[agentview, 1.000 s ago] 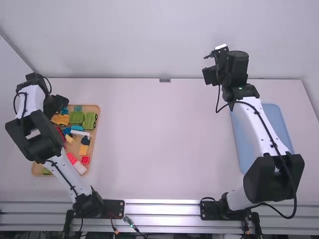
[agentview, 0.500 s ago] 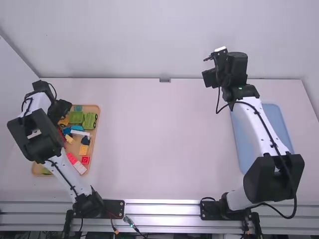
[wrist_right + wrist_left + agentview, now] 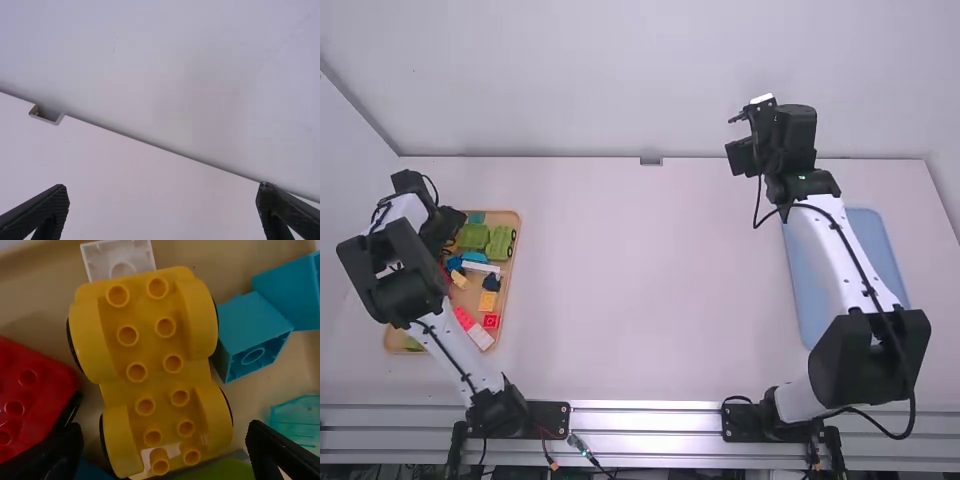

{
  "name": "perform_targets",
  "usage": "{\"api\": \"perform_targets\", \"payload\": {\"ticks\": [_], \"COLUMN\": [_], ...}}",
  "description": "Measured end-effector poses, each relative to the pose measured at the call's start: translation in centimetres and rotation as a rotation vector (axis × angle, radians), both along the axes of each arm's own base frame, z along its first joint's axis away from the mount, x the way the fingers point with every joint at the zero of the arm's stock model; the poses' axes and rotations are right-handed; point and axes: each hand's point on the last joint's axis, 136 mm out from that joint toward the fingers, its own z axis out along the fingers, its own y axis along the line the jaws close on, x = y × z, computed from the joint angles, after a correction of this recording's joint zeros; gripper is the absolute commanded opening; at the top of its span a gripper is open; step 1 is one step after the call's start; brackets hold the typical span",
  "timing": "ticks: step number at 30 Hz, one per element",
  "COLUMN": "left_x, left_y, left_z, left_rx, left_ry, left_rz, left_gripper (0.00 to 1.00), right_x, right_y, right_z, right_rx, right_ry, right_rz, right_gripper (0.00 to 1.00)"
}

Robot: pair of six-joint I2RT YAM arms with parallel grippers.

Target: Assemble lego blocks to make yellow taxi

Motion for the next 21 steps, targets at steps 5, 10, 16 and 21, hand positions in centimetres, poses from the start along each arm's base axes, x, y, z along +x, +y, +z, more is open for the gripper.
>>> {"api": "perform_targets", "payload": {"ticks": [5, 10, 16, 21], "left_x": [0.02, 0.02, -0.17, -0.23], "left_y": [0.03, 0.04, 0.27, 0.43], "left_z": [-0.13, -0.12, -0.12, -0.26], "left_rx": [0.002, 0.003, 0.014, 0.024], "left_ry": [-0.003, -0.003, 0.005, 0.005], "left_rz": [0.0, 0.0, 0.016, 0.021], "left_gripper": [0.85, 0.83, 0.8, 0.82], "right_x": [0.0, -0.01, 0.0, 0.0], "right_y": [0.02, 0.03, 0.0, 0.03], "right_z": [0.01, -0.01, -0.01, 0.0], "right_rx": [0.001, 0.001, 0.0, 0.001], "right_ry": [0.0, 0.0, 0.0, 0.0], "right_rz": [0.001, 0.002, 0.0, 0.002], "right_gripper": [0.99, 0.99, 0.99, 0.99]}}
